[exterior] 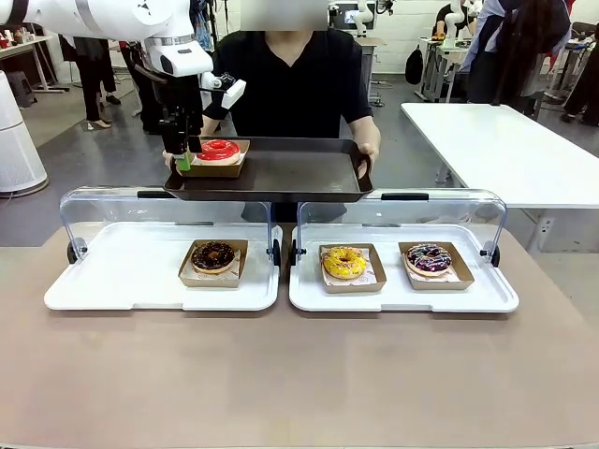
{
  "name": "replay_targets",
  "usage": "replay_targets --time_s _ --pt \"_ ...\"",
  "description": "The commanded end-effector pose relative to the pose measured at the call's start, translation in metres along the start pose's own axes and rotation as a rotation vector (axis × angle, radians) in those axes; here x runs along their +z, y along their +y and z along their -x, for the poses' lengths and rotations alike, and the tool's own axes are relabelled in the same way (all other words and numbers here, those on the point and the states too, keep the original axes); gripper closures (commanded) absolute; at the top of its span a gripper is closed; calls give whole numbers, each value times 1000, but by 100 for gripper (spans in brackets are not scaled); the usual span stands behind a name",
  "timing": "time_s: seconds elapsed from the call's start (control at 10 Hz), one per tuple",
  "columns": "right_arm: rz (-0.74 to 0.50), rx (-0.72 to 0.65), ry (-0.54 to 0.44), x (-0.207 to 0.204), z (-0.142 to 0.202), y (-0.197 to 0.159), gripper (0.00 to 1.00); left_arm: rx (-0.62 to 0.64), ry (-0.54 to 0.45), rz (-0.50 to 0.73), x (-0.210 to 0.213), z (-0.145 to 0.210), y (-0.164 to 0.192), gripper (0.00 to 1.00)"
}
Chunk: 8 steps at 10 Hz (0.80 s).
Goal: Provide the desired donut to the person.
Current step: Place the picked Paper togo box onto the Handle tray extended by the person.
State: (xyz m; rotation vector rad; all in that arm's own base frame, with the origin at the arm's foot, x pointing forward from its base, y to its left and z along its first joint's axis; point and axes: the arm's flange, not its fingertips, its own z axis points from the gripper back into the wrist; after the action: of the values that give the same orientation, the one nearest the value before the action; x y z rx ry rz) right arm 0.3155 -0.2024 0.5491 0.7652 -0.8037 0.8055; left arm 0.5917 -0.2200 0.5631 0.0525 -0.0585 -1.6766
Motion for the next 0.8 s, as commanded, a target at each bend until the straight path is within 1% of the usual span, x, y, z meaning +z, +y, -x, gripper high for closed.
replay_targets --time_s 0.0,0.5,0.6,0.7 --pt "-7 16 -28 1 -2 -2 0 1 -26 21 4 2 -2 0" --pt "-7 16 -28 1 -2 -2 0 4 -31 35 6 2 -3 0" --pt "-7 16 -28 1 -2 -2 0 -3 -35 36 10 2 -6 0" --pt "-7 16 -28 1 -2 -2 0 -14 -17 55 19 4 -22 0"
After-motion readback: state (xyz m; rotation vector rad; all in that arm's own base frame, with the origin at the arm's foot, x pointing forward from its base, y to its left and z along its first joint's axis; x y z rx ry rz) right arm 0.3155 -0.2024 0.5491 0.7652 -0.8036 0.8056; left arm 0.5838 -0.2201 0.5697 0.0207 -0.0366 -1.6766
